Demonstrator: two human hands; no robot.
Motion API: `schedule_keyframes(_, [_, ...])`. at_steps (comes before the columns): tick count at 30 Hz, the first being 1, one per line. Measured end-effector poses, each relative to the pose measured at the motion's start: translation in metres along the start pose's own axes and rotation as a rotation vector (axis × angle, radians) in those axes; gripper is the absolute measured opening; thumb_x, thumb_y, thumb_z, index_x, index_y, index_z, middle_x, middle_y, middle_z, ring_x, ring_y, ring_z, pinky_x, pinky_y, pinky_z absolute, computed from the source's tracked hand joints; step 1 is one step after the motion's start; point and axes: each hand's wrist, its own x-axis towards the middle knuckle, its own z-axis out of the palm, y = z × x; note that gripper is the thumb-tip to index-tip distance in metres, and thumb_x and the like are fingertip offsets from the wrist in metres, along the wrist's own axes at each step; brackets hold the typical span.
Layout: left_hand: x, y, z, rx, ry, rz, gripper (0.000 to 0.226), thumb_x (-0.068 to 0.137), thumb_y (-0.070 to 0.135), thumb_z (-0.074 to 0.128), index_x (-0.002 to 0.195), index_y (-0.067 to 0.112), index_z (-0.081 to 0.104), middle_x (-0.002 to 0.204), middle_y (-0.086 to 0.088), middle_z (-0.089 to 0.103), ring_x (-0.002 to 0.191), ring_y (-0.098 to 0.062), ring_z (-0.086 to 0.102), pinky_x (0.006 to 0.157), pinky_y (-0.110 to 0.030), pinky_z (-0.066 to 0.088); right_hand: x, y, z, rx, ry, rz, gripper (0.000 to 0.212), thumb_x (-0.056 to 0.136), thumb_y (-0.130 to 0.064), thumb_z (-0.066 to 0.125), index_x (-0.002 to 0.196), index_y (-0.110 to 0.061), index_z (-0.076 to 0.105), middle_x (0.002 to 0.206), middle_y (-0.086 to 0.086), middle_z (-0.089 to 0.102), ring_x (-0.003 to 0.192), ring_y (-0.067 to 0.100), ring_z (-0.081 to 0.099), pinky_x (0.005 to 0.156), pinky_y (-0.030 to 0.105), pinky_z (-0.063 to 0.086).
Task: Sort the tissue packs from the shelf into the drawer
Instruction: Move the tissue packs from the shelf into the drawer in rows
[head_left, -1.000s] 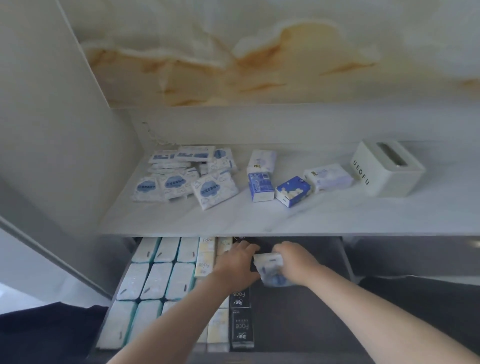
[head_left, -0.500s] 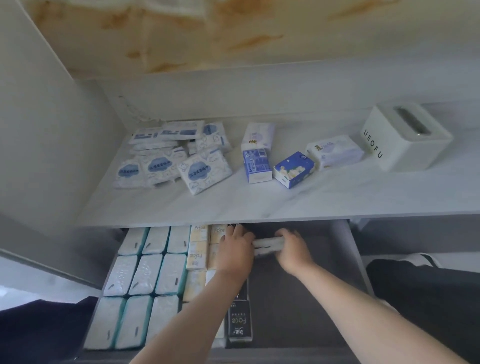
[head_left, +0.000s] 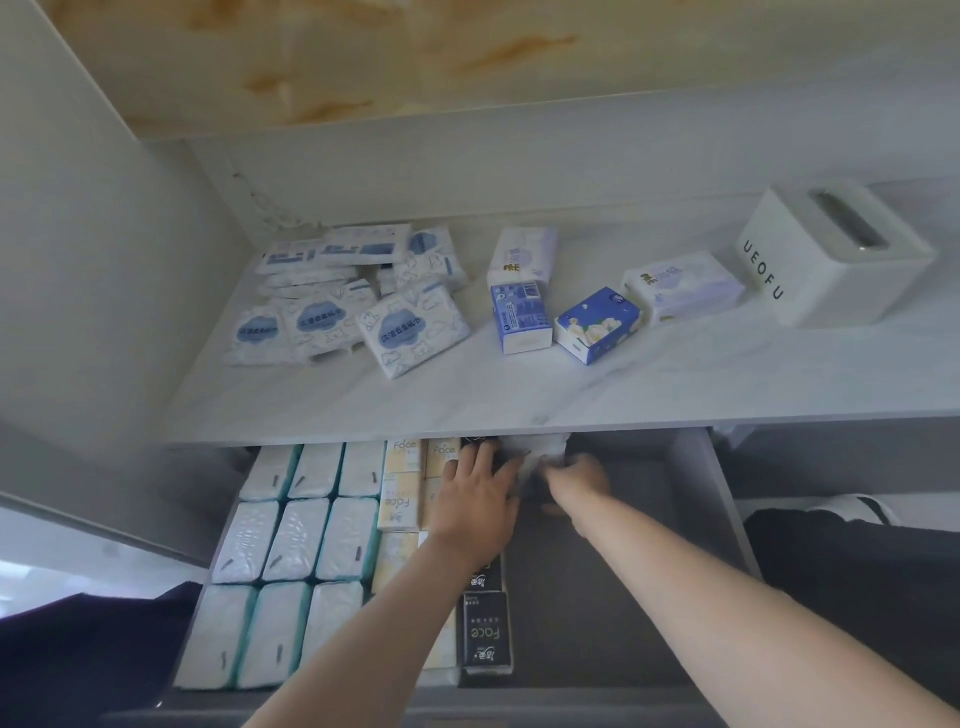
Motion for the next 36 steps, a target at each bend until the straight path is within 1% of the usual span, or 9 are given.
schedule_keyframes(3, [0.002, 0.004, -0.002, 0.013, -0.024, -0.032, 0.055, 0.095, 0.037, 0.041, 0.149, 0.03, 0.031, 0.14, -0.006, 0.037, 0.127, -0.03, 0.032, 0.102, -0.042, 0.031, 0.002, -0.001, -0.001, -0.142, -0.064, -0.065, 0.033, 0.088, -0.036, 0.066, 0.112, -0.014, 0.06, 0.105, 0.006, 0.068, 0.084, 0.022, 0.065, 0.071, 0.04, 0.062])
schedule_keyframes(7, [0.0, 0.0, -0.006, -0.012, 0.08, 0.151, 0.051, 0.079, 0.024, 0.058, 0.129, 0.027, 0.053, 0.113, -0.002, 0.055, 0.102, -0.028, 0.051, 0.082, -0.039, 0.044, -0.001, -0.005, -0.002, 0.044, -0.026, 0.069, 0.032, 0.086, -0.027, 0.072, 0.107, -0.007, 0.059, 0.099, 0.009, 0.066, 0.082, 0.028, 0.066, 0.054, 0.032, 0.056])
schedule_keyframes(11, [0.005, -0.005, -0.005, 0.103, -0.002, 0.284, 0.032, 0.082, 0.027, 0.052, 0.11, 0.02, 0.067, 0.112, -0.003, 0.057, 0.107, -0.029, 0.047, 0.097, -0.04, 0.037, -0.004, -0.007, 0.008, 0.221, -0.177, 0.177, 0.023, 0.087, -0.008, 0.059, 0.108, -0.005, 0.068, 0.095, 0.013, 0.072, 0.077, 0.028, 0.068, 0.064, 0.04, 0.06])
schedule_keyframes(16, [0.011, -0.002, -0.006, 0.154, -0.047, 0.213, 0.047, 0.083, 0.027, 0.054, 0.129, 0.017, 0.055, 0.129, -0.005, 0.049, 0.116, -0.03, 0.044, 0.101, -0.041, 0.034, -0.01, -0.01, 0.002, 0.271, -0.271, 0.269, 0.021, 0.095, -0.013, 0.041, 0.093, -0.011, 0.062, 0.087, 0.012, 0.067, 0.077, 0.03, 0.063, 0.071, 0.045, 0.054])
schedule_keyframes(21, [0.006, -0.005, -0.003, 0.008, 0.032, 0.139, 0.033, 0.077, 0.021, 0.057, 0.108, 0.022, 0.067, 0.115, -0.002, 0.053, 0.105, -0.029, 0.052, 0.087, -0.04, 0.045, -0.007, -0.009, 0.003, 0.426, -0.369, 0.247, 0.038, 0.09, 0.008, 0.031, 0.093, -0.012, 0.062, 0.079, 0.009, 0.069, 0.077, 0.026, 0.064, 0.079, 0.045, 0.048])
schedule_keyframes(25, [0.005, -0.007, -0.001, 0.071, -0.019, 0.165, 0.043, 0.088, 0.03, 0.048, 0.129, 0.02, 0.054, 0.13, -0.003, 0.046, 0.12, -0.029, 0.041, 0.098, -0.041, 0.037, -0.007, -0.009, 0.0, 0.16, -0.272, 0.217, 0.026, 0.093, -0.01, 0.044, 0.109, -0.01, 0.065, 0.1, 0.009, 0.07, 0.091, 0.029, 0.068, 0.085, 0.045, 0.055])
schedule_keyframes(28, [0.007, -0.004, -0.002, 0.1, -0.029, 0.138, 0.048, 0.091, 0.034, 0.046, 0.138, 0.023, 0.044, 0.137, -0.002, 0.039, 0.125, -0.027, 0.034, 0.101, -0.039, 0.032, -0.008, -0.012, -0.005, -0.063, 0.0, 0.062, 0.048, 0.093, -0.011, 0.05, 0.141, -0.01, 0.045, 0.129, 0.012, 0.059, 0.114, 0.034, 0.06, 0.091, 0.035, 0.049])
schedule_keyframes(32, [0.008, -0.004, -0.004, 0.105, -0.057, 0.129, 0.049, 0.092, 0.036, 0.046, 0.14, 0.025, 0.041, 0.139, -0.001, 0.039, 0.127, -0.026, 0.032, 0.103, -0.038, 0.032, -0.013, -0.014, -0.013, -0.339, -0.08, -0.131, 0.033, 0.092, -0.01, 0.047, 0.125, -0.013, 0.051, 0.125, 0.011, 0.06, 0.106, 0.027, 0.057, 0.082, 0.029, 0.045])
schedule_keyframes(36, [0.0, -0.007, -0.012, -0.039, -0.078, 0.138, 0.048, 0.092, 0.034, 0.047, 0.14, 0.027, 0.042, 0.14, 0.001, 0.04, 0.13, -0.022, 0.031, 0.106, -0.036, 0.032, -0.023, -0.02, -0.027, -0.479, -0.101, -0.144, 0.044, 0.091, -0.011, 0.048, 0.136, -0.011, 0.046, 0.134, 0.012, 0.055, 0.119, 0.031, 0.055, 0.087, 0.029, 0.045])
